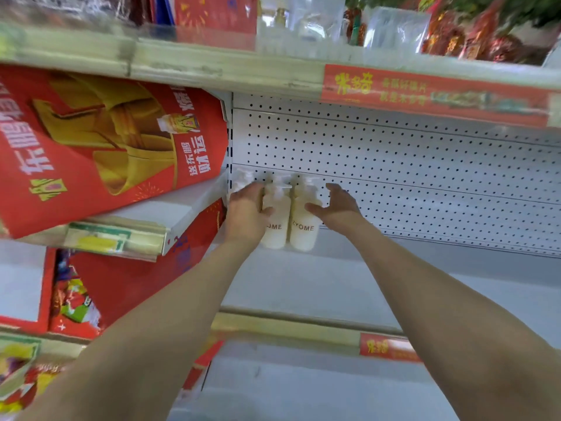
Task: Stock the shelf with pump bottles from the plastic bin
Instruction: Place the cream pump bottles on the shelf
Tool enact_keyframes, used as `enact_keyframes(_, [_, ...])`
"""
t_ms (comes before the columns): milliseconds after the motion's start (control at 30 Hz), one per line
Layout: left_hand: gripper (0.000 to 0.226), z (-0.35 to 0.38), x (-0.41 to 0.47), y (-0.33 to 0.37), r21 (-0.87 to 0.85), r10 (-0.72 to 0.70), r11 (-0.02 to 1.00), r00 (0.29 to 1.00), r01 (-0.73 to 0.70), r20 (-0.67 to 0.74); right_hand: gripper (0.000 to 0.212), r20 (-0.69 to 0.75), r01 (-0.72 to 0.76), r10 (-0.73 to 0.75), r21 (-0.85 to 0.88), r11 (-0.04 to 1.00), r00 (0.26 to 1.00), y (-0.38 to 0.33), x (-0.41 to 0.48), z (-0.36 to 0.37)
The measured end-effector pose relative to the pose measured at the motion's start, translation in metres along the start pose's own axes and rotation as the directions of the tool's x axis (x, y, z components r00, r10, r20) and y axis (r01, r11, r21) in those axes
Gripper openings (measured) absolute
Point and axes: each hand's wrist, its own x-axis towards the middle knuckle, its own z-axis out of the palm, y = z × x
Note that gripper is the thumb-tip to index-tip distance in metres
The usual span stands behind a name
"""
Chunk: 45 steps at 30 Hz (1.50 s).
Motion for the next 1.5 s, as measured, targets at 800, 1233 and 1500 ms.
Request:
enact_keyframes(800, [0.053,-0.223,-0.191,-0.081,0.312,-0.199,0.93,0.98,0.195,-0.02,0.065,0.235,0.149,-0.127,-0.079,0.986,0.964,-0.113,-0.273,0.093])
enact_keyframes(1233, [0.069,-0.173,-0.37,-0.221,0.35,-0.661,0.749,0.603,0.562,0.447,0.062,0.639,-0.203,0.306,-0.232,0.951,0.705,-0.016,-0.347,0.245])
enact_keyframes(1500, [0.076,-0.139,-0.383,-0.248,0.446,-0.707,0.707,0.537,0.549,0.461,0.03,0.54,-0.255,0.405,-0.332,0.908,0.738,0.015,-0.331,0.279])
